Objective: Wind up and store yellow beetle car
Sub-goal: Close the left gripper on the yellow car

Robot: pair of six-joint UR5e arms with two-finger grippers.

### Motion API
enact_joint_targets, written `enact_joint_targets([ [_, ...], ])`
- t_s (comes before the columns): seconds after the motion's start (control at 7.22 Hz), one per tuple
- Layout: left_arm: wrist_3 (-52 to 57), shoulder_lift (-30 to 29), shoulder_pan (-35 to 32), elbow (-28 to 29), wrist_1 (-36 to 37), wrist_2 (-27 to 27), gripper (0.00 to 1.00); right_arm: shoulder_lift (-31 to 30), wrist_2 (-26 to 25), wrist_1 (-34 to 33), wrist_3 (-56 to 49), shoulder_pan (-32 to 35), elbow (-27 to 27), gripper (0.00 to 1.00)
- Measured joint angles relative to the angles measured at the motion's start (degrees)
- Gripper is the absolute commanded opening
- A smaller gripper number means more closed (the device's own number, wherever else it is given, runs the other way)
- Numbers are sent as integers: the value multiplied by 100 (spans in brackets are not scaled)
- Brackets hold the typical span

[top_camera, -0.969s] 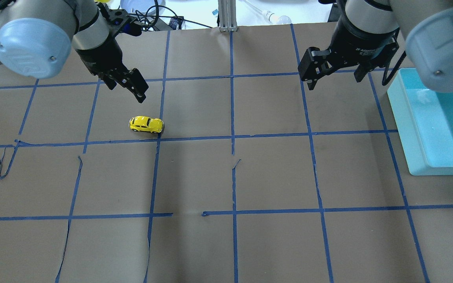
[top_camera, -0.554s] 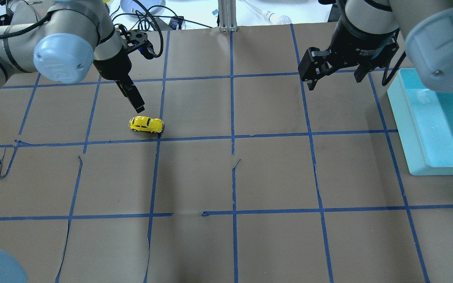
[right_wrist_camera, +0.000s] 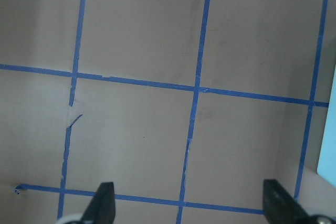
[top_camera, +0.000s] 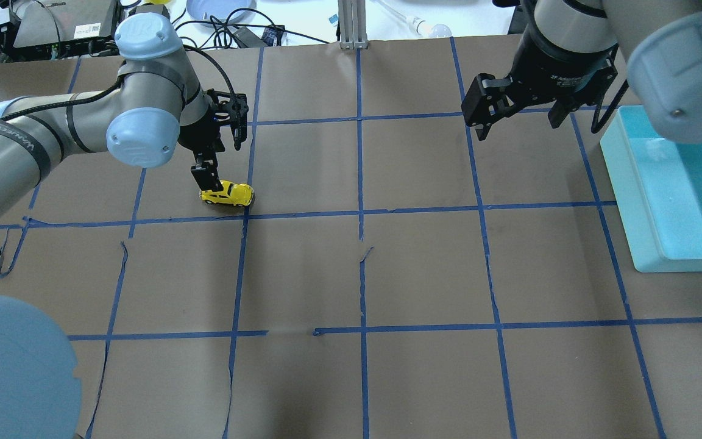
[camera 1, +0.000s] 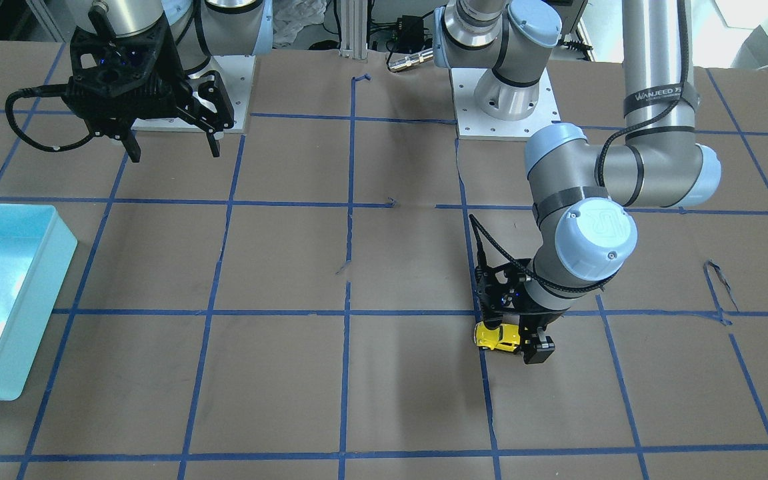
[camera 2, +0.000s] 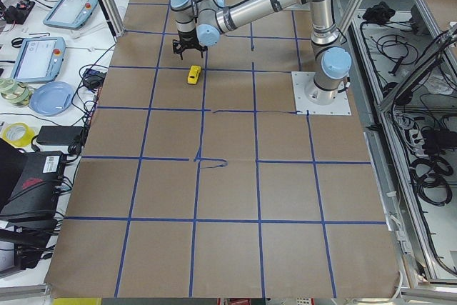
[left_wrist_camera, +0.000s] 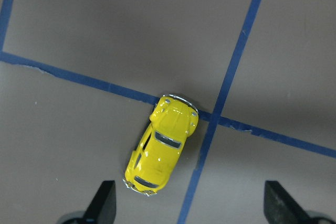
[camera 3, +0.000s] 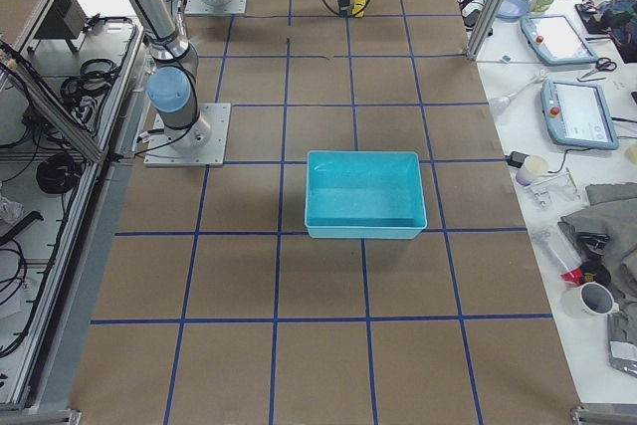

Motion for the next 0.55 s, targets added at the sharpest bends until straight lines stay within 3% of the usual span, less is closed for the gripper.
enact_joint_targets([
  [0.55, 733, -147, 121, -302, 201, 8, 94, -4, -9, 0, 0, -5, 4, 100],
])
